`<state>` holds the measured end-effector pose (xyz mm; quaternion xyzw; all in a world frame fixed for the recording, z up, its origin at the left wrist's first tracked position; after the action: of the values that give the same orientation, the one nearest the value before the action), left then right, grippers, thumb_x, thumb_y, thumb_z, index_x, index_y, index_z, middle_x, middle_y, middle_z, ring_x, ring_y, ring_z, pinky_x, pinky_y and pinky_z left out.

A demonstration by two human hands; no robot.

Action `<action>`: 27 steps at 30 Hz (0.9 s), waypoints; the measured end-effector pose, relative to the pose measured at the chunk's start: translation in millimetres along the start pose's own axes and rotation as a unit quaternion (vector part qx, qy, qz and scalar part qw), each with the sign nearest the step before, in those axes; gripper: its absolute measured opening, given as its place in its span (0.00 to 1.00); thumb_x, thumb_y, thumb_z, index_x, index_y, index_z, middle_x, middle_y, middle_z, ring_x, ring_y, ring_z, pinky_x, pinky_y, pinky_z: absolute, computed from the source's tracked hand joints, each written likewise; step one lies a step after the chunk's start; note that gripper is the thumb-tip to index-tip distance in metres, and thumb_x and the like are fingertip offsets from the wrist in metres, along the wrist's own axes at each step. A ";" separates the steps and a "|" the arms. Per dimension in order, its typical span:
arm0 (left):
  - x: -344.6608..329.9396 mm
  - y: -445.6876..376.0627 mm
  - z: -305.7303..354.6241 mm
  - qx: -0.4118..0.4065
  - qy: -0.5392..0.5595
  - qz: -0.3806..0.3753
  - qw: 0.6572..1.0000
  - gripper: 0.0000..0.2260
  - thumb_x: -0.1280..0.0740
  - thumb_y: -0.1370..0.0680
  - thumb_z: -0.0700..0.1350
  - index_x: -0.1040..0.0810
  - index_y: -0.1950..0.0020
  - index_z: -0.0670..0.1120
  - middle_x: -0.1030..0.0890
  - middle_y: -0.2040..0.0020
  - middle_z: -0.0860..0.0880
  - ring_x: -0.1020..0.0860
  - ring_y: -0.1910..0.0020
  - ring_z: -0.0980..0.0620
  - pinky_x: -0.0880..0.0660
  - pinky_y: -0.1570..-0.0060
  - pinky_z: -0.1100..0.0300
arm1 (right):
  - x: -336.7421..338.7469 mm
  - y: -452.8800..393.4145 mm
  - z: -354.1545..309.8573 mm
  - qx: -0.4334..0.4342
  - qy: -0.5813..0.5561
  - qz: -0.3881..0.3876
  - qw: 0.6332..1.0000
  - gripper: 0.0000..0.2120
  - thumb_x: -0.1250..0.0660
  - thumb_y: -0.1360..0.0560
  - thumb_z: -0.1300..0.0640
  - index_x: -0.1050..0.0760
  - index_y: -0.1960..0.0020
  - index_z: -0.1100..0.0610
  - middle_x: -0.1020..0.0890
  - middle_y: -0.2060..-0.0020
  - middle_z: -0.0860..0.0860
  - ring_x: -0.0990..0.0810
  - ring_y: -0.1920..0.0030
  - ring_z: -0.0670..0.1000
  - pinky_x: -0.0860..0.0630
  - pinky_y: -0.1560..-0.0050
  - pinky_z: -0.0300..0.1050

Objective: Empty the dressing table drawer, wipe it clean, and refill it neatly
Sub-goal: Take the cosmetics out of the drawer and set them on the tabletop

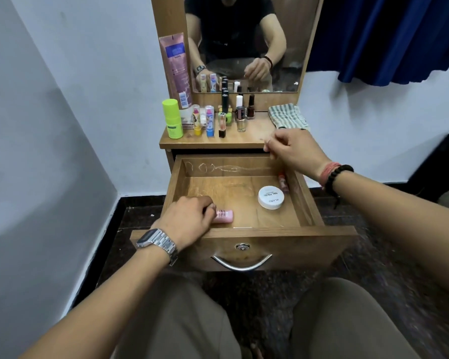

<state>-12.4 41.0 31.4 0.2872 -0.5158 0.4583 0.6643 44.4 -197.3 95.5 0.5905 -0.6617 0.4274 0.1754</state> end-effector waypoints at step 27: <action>1.3 3.9 2.0 0.011 -0.008 -0.008 1.000 0.11 0.45 0.19 0.51 0.27 0.57 0.50 0.19 0.59 0.47 0.22 0.58 0.46 0.25 0.57 0.52 | -69.0 8.2 68.8 0.048 0.553 -0.261 0.790 0.13 0.42 0.22 0.60 0.24 0.42 0.54 0.22 0.43 0.50 0.29 0.39 0.53 0.44 0.33 0.55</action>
<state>-16.7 41.3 32.9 0.3020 -0.5141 0.4564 0.6605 72.1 -207.5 2.3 0.4113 -0.2508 0.6497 0.5880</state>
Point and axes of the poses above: each hand's wrist, its own y-axis away from the middle knuckle, its own x-axis out of the back of the hand, z = x × y, the point moved 4 cm from there along -y, towards the middle knuckle
